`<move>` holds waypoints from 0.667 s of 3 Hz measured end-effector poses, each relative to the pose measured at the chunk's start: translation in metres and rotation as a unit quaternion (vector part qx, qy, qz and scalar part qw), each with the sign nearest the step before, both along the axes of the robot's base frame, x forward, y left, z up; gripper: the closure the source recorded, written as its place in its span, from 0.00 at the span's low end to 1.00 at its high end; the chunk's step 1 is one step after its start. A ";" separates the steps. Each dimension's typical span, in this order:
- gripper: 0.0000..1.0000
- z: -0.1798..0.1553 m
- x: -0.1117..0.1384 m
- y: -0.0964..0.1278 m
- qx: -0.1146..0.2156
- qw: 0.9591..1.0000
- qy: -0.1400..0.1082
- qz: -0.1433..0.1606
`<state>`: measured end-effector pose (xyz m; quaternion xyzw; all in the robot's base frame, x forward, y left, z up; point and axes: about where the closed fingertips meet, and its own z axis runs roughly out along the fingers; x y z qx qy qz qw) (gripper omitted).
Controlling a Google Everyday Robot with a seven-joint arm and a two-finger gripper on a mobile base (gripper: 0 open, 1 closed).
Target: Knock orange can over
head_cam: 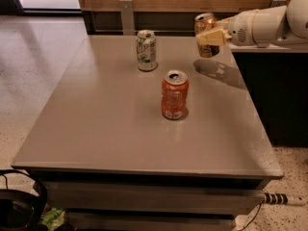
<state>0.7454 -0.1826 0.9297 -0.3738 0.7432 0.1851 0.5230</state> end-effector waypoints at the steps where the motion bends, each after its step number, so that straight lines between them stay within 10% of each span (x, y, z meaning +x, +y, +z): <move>1: 1.00 -0.002 -0.010 -0.003 -0.045 0.999 0.024 -0.006; 2: 1.00 -0.012 -0.012 -0.007 -0.097 0.994 0.049 -0.010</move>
Offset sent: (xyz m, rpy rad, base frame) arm -0.0150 -0.0186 -0.0185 -0.3288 0.1550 -0.0394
